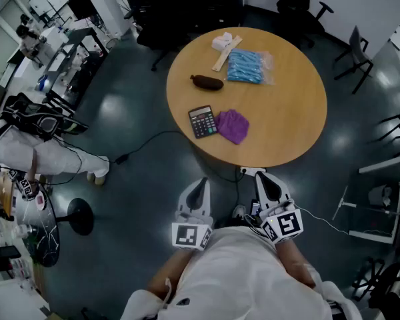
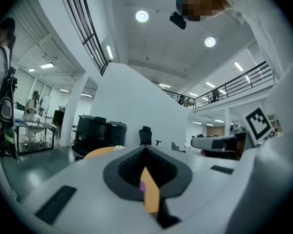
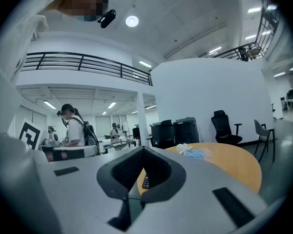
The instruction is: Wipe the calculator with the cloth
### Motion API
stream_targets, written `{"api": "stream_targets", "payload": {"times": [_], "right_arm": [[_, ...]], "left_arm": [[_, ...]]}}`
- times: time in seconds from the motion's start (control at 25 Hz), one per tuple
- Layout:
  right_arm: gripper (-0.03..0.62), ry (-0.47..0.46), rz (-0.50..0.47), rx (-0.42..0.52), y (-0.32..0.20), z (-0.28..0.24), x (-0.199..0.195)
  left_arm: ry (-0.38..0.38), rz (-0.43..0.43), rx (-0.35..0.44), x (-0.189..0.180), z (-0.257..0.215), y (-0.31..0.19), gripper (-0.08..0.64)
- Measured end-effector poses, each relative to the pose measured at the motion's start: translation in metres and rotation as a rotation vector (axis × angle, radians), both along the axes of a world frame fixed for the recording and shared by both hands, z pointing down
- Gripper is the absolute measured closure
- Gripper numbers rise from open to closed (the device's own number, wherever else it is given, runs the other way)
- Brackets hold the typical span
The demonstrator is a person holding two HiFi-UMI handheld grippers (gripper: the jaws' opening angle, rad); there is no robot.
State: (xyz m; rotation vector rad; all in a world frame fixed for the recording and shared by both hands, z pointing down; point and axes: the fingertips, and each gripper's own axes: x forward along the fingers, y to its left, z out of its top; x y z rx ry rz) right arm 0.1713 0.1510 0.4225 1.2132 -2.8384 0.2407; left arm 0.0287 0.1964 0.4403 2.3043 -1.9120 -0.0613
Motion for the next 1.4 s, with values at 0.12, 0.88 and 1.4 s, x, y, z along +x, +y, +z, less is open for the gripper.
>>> {"api": "stream_targets", "payload": {"times": [0.12,0.88,1.4], "right_arm": [[0.578,0.0,-0.002,-0.001,0.0,0.002,-0.001],[0.577,-0.046,0.001,-0.054,-0.022,0.008,0.02],[0.577,-0.021,-0.111,-0.075,-0.067,0.029,0.005]], "left_arm": [[-0.003,0.001,-0.008,0.0,0.003,-0.002,0.554],[-0.076,-0.007,-0.079,-0.002,0.026,-0.023,0.554],[-0.113,0.003,-0.158,-0.029,0.071,-0.084,0.552]]}}
